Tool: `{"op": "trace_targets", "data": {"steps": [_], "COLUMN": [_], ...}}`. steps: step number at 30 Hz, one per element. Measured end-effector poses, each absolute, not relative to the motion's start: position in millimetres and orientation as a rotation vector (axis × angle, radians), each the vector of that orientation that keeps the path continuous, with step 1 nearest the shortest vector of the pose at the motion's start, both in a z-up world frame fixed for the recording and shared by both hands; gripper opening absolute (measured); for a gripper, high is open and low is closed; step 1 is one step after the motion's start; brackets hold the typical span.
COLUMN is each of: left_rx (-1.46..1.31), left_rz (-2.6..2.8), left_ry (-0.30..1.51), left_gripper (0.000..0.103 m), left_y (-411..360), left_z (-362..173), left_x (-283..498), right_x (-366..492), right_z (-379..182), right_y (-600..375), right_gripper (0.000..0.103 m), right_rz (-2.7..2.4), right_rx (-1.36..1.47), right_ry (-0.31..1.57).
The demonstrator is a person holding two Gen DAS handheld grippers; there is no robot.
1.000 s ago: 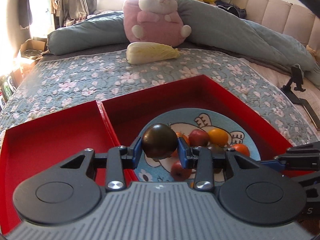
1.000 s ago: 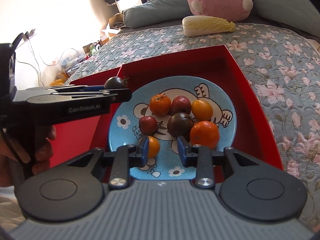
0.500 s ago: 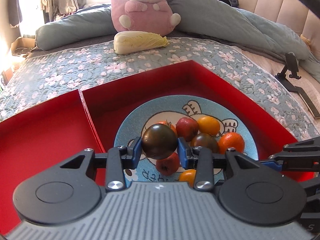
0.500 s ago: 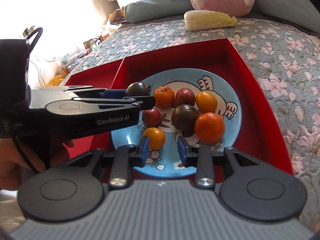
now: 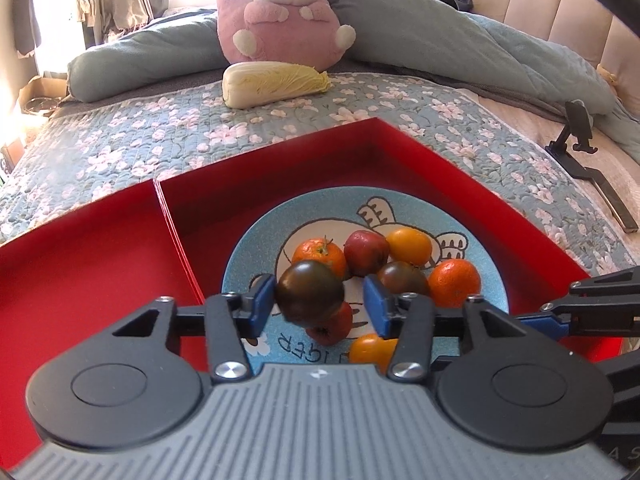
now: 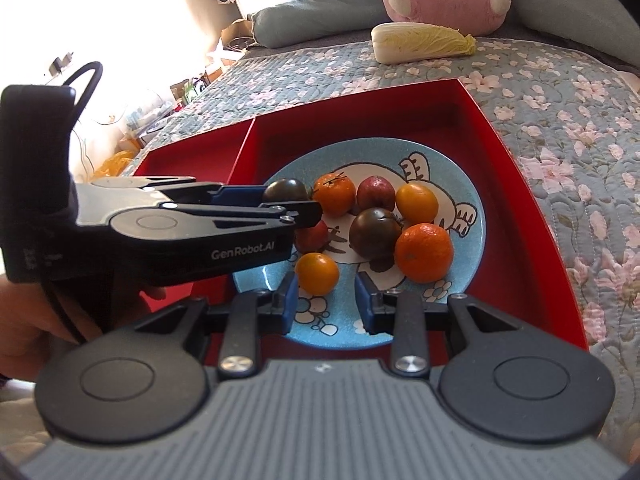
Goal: Organize fruits
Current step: 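Open the right tool to drop the tangerine while the left lowers the plum, then open the left tool to release the dark plum onto the plate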
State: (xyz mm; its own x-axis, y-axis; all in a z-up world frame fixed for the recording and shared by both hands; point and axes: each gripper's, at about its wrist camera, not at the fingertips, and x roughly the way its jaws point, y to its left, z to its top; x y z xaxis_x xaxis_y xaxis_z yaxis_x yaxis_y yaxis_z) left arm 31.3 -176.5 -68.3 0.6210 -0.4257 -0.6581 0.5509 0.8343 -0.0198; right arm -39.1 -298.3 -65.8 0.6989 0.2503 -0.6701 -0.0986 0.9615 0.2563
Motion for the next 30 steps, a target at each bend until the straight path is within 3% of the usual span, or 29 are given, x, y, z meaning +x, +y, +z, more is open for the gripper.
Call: {"op": "trace_targets", "data": {"steps": [6, 16, 30], "left_rx": [0.179, 0.141, 0.127], "left_rz": [-0.588, -0.551, -0.464], "left_ry": [0.688, 0.620, 0.655], "left_gripper": [0.064, 0.098, 0.102], "left_y": [-175.4, -167.3, -146.7], "left_z": [-60.1, -36.6, -27.6], "left_x": [17.1, -18.3, -50.1], "right_x": [-44.1, -58.6, -82.6], "right_z": [-58.6, -49.1, -42.3], "right_y": [-297.2, -294.3, -297.7], "right_gripper": [0.035, 0.035, 0.035], "right_rz": [0.200, 0.212, 0.213], "right_rx": [0.197, 0.172, 0.163], "right_ry": [0.764, 0.759, 0.776]}}
